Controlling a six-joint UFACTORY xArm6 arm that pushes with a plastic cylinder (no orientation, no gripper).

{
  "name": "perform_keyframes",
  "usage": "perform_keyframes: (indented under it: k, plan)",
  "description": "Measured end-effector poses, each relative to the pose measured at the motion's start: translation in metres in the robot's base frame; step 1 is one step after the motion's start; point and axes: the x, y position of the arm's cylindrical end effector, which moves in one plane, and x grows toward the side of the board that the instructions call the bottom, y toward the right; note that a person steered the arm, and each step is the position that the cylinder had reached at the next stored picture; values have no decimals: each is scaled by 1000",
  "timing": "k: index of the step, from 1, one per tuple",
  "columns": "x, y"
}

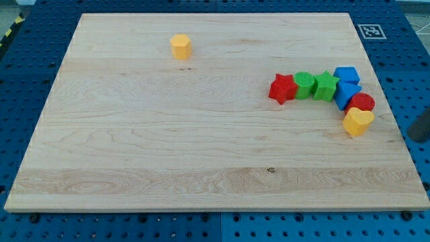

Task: Move the yellow heart towards the center of the board

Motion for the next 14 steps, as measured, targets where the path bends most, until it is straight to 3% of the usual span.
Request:
perform_keyframes:
  k: [5,8,9,11,12,13,14]
  plan:
    - [-14,-226]
    - [18,-110]
    - [-28,-141]
    - [-32,-284]
    - [-37,-315]
    - [-36,-287]
    - [-5,-224]
